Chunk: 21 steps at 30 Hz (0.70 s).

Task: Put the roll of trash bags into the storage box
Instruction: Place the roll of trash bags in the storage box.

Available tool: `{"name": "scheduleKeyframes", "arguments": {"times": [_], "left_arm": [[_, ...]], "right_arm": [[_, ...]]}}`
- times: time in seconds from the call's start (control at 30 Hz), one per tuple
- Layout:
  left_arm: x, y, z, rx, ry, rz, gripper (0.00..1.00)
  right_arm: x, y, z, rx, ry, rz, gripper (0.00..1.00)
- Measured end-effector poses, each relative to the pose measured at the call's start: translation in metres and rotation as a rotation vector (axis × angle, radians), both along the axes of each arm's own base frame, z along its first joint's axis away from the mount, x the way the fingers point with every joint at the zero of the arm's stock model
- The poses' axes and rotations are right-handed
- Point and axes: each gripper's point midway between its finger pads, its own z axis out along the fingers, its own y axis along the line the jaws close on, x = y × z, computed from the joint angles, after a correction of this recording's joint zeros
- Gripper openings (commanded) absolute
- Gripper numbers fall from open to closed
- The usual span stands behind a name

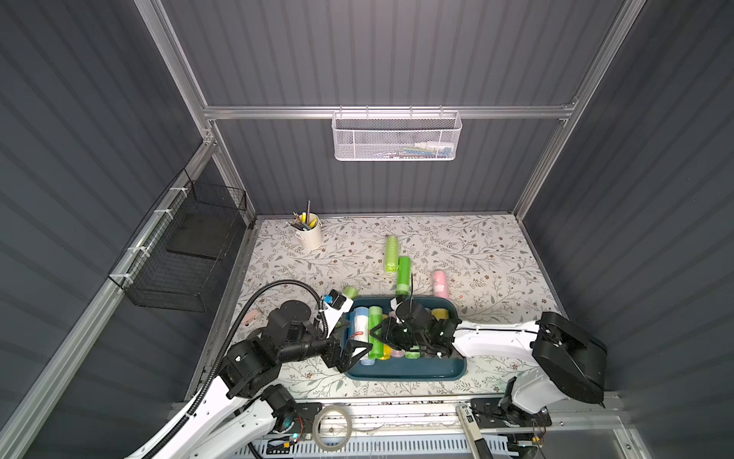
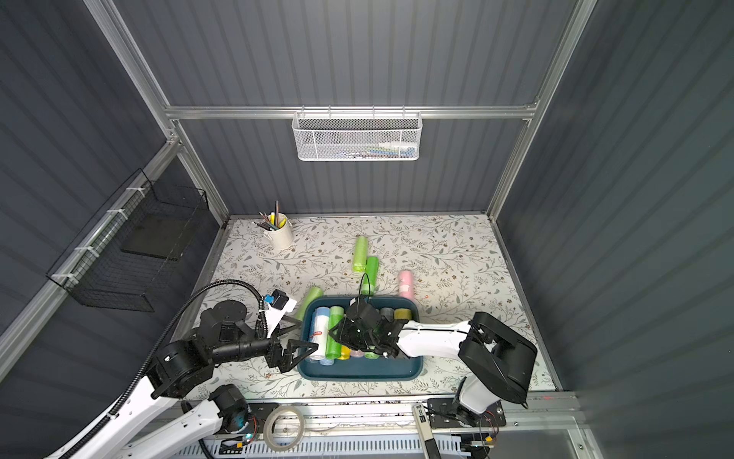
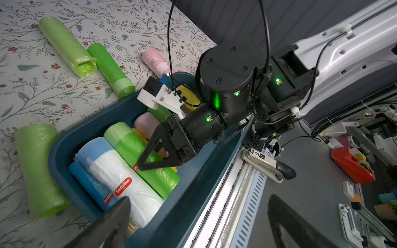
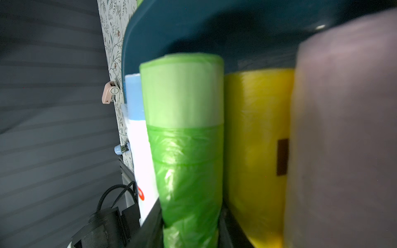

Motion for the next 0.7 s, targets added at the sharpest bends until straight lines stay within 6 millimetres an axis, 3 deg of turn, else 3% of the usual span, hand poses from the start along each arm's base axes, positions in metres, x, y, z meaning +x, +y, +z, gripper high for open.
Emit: {"name": "scheduleKeyframes", "arguments": {"times": [0.7], "left_arm": [[0.0010,0.0048,0.0034,-0.010,-0.028,0.022,1.00]], "right_arm": [[0.0022,-0.0012,-0.0003,-0.006,-0.009,-0.011,0.40]]}}
